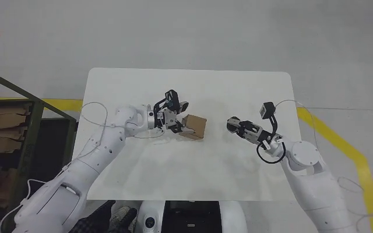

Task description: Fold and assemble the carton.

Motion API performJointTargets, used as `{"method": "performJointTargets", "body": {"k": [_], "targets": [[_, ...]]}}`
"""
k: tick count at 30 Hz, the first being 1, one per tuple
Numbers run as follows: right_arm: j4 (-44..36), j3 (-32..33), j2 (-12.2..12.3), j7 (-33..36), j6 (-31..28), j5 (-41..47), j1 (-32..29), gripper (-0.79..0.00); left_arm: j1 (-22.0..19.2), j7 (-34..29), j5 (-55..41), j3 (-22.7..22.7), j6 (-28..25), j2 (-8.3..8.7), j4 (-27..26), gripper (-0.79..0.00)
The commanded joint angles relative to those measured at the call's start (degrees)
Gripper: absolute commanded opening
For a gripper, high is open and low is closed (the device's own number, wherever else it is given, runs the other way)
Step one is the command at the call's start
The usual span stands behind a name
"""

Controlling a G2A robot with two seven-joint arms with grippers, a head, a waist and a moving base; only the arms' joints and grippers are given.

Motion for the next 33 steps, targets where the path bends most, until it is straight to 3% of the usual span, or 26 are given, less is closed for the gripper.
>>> {"method": "performJointTargets", "body": {"k": [1,11,14,23,33], "targets": [[0.07,-0.08,-0.02,0.07,-0.03,0.06,0.02,-0.785,1.26,0.89,-0.67,-1.77,0.0,0.54,-0.99,0.0],[1.77,-0.3,-0.35,-1.49,-2.5,1.44,1.02,-0.785,7.31,0.89,-7.41,-11.71,0.28,3.26,-7.48,0.0],[3.28,0.16,-0.49,-2.37,-4.04,2.52,1.92,-0.785,8.19,0.68,-12.59,-14.22,-0.48,3.71,-7.37,0.0],[8.96,5.44,-0.17,-9.84,-9.28,-2.34,7.03,-0.785,4.83,-5.41,-22.83,-20.21,-0.55,4.82,-1.68,0.0],[17.44,6.97,-0.38,-16.61,-13.19,-8.34,15.8,-0.785,5.03,-10.99,-27.36,-25.69,3.05,6.14,-1.19,0.0]]}}
